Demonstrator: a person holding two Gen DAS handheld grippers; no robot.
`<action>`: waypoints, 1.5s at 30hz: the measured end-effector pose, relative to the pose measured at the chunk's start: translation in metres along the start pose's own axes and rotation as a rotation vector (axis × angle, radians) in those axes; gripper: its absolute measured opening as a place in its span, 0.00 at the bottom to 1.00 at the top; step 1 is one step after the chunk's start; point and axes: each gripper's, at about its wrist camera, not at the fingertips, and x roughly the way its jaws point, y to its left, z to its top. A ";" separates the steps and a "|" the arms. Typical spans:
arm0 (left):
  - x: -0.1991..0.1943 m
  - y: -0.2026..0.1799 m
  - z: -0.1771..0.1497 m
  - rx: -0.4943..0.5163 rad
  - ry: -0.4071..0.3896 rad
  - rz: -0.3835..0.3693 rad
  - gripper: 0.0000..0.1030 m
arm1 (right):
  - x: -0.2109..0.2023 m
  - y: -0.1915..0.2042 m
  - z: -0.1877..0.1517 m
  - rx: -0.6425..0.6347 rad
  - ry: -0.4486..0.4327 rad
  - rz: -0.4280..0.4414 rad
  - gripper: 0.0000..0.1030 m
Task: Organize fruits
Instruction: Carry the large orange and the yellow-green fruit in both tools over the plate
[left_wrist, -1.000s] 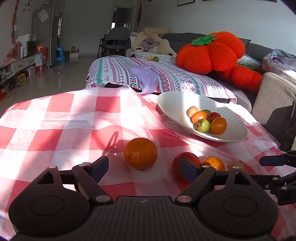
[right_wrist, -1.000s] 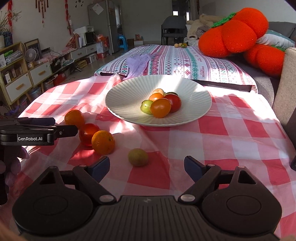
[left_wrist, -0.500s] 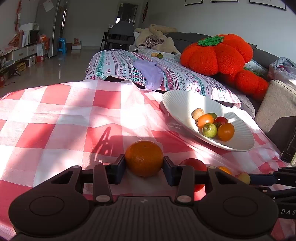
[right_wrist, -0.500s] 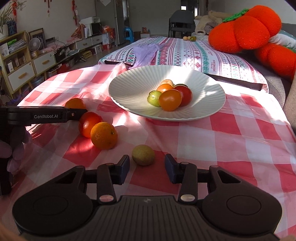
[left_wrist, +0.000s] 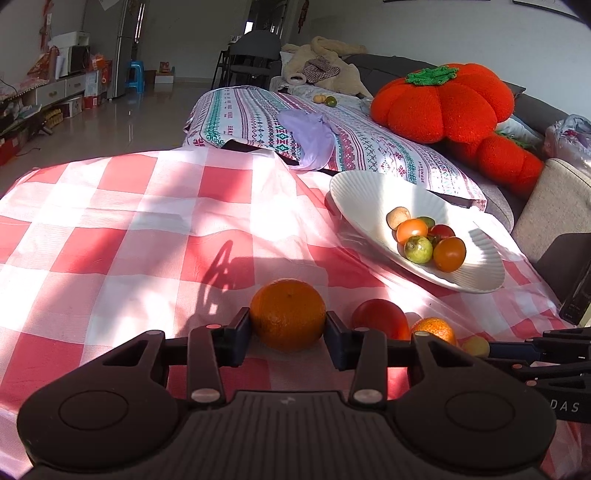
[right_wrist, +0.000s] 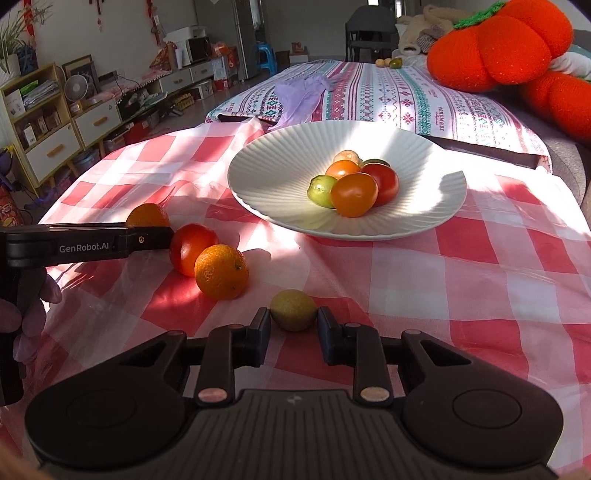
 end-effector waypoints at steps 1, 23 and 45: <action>-0.001 0.000 0.000 -0.005 0.005 0.000 0.54 | 0.000 -0.001 0.001 0.003 0.006 0.003 0.24; -0.032 -0.013 0.014 -0.034 -0.008 -0.030 0.53 | -0.021 -0.019 0.026 0.074 0.028 0.035 0.24; 0.000 -0.080 0.048 0.110 0.012 -0.100 0.54 | -0.025 -0.065 0.057 0.200 -0.071 0.006 0.24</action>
